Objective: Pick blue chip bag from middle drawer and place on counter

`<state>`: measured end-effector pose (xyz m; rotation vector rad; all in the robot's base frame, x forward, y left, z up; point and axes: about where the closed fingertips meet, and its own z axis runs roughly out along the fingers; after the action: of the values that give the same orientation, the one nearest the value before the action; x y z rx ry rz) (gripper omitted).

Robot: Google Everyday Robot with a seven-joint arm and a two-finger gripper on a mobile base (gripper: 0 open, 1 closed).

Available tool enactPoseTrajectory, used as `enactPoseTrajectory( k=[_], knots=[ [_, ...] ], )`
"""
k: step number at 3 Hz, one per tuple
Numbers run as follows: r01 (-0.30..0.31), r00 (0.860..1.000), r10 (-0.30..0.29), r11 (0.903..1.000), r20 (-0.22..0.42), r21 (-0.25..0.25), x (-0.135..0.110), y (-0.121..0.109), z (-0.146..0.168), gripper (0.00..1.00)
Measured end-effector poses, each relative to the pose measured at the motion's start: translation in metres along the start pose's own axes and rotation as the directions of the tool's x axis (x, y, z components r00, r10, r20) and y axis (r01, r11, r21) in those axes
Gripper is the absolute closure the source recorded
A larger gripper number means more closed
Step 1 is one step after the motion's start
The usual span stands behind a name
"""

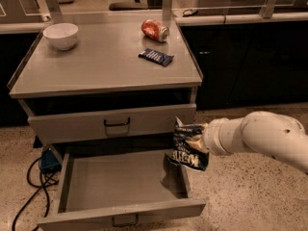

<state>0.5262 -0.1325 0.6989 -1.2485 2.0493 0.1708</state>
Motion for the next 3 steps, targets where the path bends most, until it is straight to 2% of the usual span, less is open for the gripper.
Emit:
enactPoseTrajectory(
  k=[1, 2, 3],
  knots=[
    [0.019, 1.0, -0.019, 0.9995, -0.023, 0.027, -0.04, -0.02, -0.051, 1.0],
    [0.089, 0.996, -0.086, 0.9866, -0.024, 0.137, -0.124, -0.057, -0.14, 1.0],
    [0.1, 0.995, -0.102, 0.9794, 0.004, 0.176, -0.149, -0.071, -0.165, 1.0]
  ],
)
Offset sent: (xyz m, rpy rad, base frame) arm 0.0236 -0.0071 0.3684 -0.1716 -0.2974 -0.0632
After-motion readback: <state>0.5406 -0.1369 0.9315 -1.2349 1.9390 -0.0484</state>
